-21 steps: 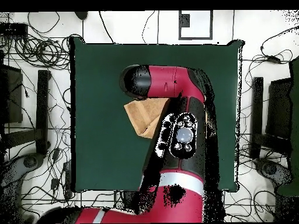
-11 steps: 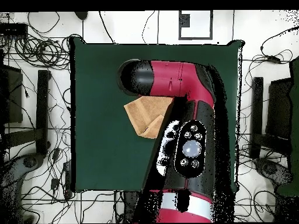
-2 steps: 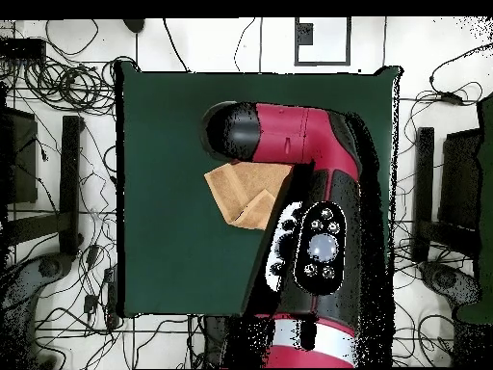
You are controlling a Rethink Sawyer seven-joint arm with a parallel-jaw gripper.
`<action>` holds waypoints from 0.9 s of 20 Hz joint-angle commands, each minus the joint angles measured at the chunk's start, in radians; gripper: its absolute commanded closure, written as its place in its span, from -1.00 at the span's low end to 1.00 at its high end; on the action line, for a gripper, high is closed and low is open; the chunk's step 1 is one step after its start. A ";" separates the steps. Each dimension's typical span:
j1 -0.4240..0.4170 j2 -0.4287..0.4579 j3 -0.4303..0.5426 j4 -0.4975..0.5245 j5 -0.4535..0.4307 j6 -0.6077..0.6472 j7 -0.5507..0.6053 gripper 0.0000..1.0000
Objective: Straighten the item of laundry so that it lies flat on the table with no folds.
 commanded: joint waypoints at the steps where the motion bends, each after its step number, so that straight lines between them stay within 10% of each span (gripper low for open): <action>1: -0.001 0.046 0.065 0.182 -0.006 -0.030 0.038 1.00; 18: 0.004 0.033 0.070 0.232 0.005 -0.069 0.075 1.00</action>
